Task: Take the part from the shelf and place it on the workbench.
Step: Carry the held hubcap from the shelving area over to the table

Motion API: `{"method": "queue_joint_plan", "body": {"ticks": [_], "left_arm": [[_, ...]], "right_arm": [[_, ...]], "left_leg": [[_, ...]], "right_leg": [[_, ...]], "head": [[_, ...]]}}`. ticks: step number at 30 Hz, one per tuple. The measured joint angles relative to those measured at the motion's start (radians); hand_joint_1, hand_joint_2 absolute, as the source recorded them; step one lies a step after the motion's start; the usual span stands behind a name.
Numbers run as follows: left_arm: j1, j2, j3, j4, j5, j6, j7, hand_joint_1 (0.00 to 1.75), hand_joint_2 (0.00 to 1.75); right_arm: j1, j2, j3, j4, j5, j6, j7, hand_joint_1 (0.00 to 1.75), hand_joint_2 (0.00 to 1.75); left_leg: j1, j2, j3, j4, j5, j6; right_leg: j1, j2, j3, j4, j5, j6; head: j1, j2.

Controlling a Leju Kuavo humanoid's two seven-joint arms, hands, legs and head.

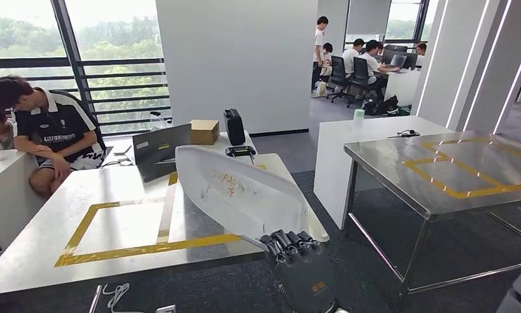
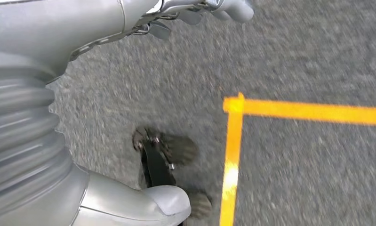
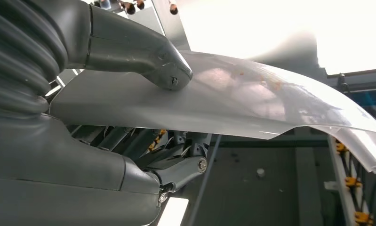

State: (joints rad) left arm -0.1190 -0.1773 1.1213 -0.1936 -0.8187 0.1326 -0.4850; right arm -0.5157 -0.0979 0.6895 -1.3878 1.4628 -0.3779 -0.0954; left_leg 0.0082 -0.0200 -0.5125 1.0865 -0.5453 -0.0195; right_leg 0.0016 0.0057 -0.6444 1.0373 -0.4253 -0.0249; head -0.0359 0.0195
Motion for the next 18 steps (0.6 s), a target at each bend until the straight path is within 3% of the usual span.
{"method": "queue_joint_plan", "body": {"ticks": [2,4,6,7,8,10,11,12,15,17,18], "left_arm": [[-0.006,-0.003,0.0,0.0,0.001,-0.002,0.0,0.0,1.75],[-0.009,-0.006,0.0,0.001,0.0,-0.004,0.002,0.0,1.75],[-0.009,-0.006,0.0,0.0,-0.001,-0.006,0.007,0.0,1.75],[-0.01,-0.006,0.0,0.0,-0.002,-0.006,0.01,0.0,1.75],[-0.01,-0.006,0.0,0.0,-0.004,-0.006,0.012,0.0,1.75],[-0.011,-0.006,0.0,0.0,-0.005,-0.006,0.017,0.0,1.75],[-0.013,-0.006,0.0,0.0,-0.005,-0.007,0.018,0.0,1.75],[-0.015,-0.007,0.0,0.0,-0.005,-0.007,0.019,0.0,1.75],[-0.021,-0.01,0.0,0.001,-0.006,-0.008,0.025,0.0,1.75],[-0.024,-0.012,0.0,0.001,-0.009,-0.009,0.031,0.0,1.75],[-0.025,-0.012,0.0,0.001,-0.01,-0.009,0.035,0.0,1.75]], "right_arm": [[-0.032,0.025,-0.033,0.046,-0.004,0.009,-0.019,1.75,1.75],[-0.061,0.046,-0.053,0.103,0.006,0.018,-0.024,1.75,1.75],[-0.093,0.067,-0.068,0.179,0.009,0.025,-0.032,1.75,1.75],[-0.113,0.079,-0.075,0.223,0.007,0.027,-0.039,1.75,1.75],[-0.139,0.093,-0.08,0.269,0.005,0.028,-0.046,1.75,1.75],[-0.194,0.122,-0.087,0.371,-0.003,0.035,-0.056,1.75,1.75],[-0.223,0.137,-0.089,0.422,-0.007,0.043,-0.059,1.75,1.75],[-0.25,0.151,-0.093,0.474,-0.011,0.052,-0.062,1.75,1.75],[-0.328,0.193,-0.102,0.609,-0.028,0.065,-0.074,1.75,1.75],[-0.367,0.213,-0.108,0.683,-0.047,0.065,-0.086,1.75,1.75],[-0.38,0.22,-0.112,0.717,-0.057,0.065,-0.094,1.75,1.75]], "left_leg": [[0.002,0.005,-0.062,0.097,-0.01,-0.007],[0.002,0.008,-0.148,0.2,-0.056,-0.013],[0.003,0.009,-0.201,0.22,-0.086,-0.014],[0.003,0.009,-0.208,0.189,-0.07,-0.013],[0.003,0.012,-0.205,0.135,-0.024,-0.012],[0.001,0.019,-0.195,0.012,0.103,-0.006],[-0.001,0.022,-0.19,-0.028,0.148,-0.002],[-0.002,0.024,-0.187,-0.049,0.17,0.005],[0.0,0.021,-0.168,-0.059,0.162,0.025],[0.001,0.018,-0.149,-0.062,0.15,0.037],[0.001,0.017,-0.14,-0.063,0.142,0.041]], "right_leg": [[-0.002,0.0,0.022,-0.003,-0.014,-0.012],[-0.002,0.001,0.043,-0.003,-0.033,-0.017],[-0.003,0.003,0.069,-0.003,-0.055,-0.016],[-0.004,0.004,0.083,-0.003,-0.066,-0.014],[-0.005,0.005,0.098,-0.003,-0.079,-0.012],[-0.004,0.005,0.118,-0.002,-0.101,-0.004],[-0.002,0.006,0.123,-0.004,-0.11,0.002],[0.0,0.006,0.128,-0.005,-0.114,0.009],[0.0,0.006,0.123,0.021,-0.106,0.024],[-0.002,0.003,0.07,0.11,-0.104,0.031],[-0.002,0.003,0.03,0.171,-0.117,0.035]], "head": [[0.0,0.0],[0.0,0.0],[0.0,0.0],[0.0,0.0],[0.0,0.0],[0.0,0.0],[0.0,0.0],[0.0,0.0],[0.002,0.0],[0.003,0.0],[0.003,0.0]]}}
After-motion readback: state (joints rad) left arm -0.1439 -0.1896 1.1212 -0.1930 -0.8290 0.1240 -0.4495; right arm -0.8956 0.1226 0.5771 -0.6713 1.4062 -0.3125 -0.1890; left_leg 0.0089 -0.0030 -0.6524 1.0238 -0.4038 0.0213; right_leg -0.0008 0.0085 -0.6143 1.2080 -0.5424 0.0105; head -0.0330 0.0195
